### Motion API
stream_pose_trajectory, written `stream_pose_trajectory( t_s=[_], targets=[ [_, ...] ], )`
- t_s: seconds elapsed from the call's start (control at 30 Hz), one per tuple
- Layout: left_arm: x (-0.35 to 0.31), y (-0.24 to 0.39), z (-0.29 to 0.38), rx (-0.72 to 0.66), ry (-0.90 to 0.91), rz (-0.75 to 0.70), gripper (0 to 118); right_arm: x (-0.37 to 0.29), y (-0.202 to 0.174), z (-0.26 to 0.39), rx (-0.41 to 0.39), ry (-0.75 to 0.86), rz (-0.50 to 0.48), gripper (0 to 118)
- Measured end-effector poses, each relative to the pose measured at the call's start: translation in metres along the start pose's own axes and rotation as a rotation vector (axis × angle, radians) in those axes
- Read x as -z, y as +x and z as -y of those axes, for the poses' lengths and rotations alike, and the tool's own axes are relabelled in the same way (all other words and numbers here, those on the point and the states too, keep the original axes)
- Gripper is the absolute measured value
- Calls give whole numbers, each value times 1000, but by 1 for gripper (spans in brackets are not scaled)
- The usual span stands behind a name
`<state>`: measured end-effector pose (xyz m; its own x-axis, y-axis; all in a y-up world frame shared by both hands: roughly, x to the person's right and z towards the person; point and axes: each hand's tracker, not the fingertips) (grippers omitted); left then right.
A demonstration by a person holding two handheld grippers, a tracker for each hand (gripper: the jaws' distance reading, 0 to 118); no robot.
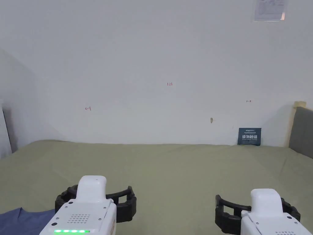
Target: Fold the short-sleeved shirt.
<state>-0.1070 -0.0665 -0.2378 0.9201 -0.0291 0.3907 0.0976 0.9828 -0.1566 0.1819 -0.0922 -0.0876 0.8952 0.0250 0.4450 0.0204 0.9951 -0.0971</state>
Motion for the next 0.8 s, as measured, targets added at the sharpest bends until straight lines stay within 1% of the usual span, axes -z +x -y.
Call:
stream_pose_trajectory(
  t_s=[0.03, 0.07, 0.1, 0.13, 0.17, 0.2, 0.23, 0.27, 0.37, 0.43, 0.7, 0.8],
  targets=[
    [-1, 0, 0, 6, 3, 0, 110, -1, 1, -1, 10, -7, 5, 118],
    [-1, 0, 0, 12, 7, 3, 95, -1, 2, -2, 20, -14, 4, 115],
    [-2, 1, 0, 17, 11, 0, 56, -3, 2, -3, 34, -8, 10, 93],
    [-2, 1, -1, 19, 9, 5, 20, -3, 3, -3, 42, 3, 27, 49],
    [-1, 1, -1, 12, 3, 10, 3, -2, 3, -4, 41, 3, 59, 1],
    [0, 0, 0, -10, 8, 20, 3, -5, 4, -6, 20, 59, 102, 2],
    [0, -2, 0, -37, 3, 69, 2, -5, 4, -6, 36, 18, 49, 2],
    [0, -3, -1, -45, -3, 69, 0, -5, 5, -7, 38, 2, 36, 1],
    [2, 0, -1, -31, -12, 47, 0, -6, 3, -6, 18, 9, 44, 1],
    [2, 2, -1, -35, -11, 72, 0, -6, 3, -6, 0, 5, 41, 1],
    [4, -1, -2, -27, -30, 68, 0, 0, -1, -7, -3, -22, 42, 1],
    [5, -13, -1, -38, -45, 33, 0, 5, -13, -8, -21, -31, 18, 1]
  ],
)
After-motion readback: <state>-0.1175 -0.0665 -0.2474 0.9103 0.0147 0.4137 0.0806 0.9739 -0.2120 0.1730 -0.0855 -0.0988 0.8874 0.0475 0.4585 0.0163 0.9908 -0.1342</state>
